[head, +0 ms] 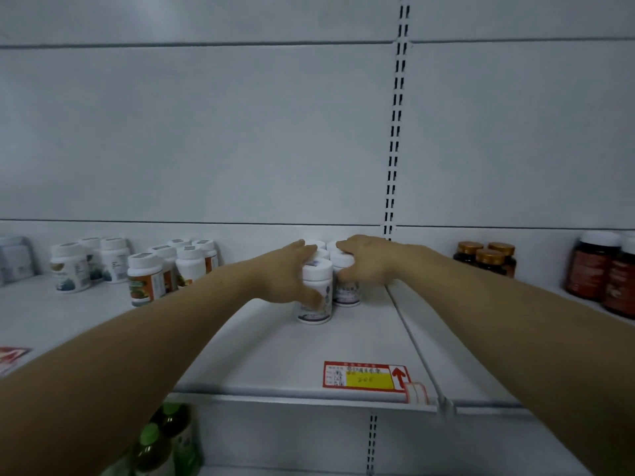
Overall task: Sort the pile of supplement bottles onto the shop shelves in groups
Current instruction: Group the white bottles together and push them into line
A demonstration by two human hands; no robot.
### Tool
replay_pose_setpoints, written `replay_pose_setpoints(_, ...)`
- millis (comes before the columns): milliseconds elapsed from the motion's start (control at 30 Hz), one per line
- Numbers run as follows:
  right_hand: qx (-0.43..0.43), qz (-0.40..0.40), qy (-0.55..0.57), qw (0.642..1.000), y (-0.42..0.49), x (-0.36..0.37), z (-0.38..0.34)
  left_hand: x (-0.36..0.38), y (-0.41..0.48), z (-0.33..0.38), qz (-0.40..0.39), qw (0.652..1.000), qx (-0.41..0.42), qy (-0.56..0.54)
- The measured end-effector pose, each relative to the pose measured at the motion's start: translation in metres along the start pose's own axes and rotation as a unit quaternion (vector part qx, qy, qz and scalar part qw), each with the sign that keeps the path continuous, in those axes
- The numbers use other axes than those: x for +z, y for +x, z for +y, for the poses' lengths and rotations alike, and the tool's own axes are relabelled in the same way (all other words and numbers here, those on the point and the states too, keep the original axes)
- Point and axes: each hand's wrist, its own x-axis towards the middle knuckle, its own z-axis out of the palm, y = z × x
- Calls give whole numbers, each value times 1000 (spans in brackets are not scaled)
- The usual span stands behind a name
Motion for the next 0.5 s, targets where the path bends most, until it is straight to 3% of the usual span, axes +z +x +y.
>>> replay_pose_setpoints(200,-6,16,2,1000,-2,6,-9,3,4,-5,-9,1000,12,9)
replay_pose_setpoints(500,17,-25,-21,999,-1,-17,-15,-15,15,-5,-59,998,23,31)
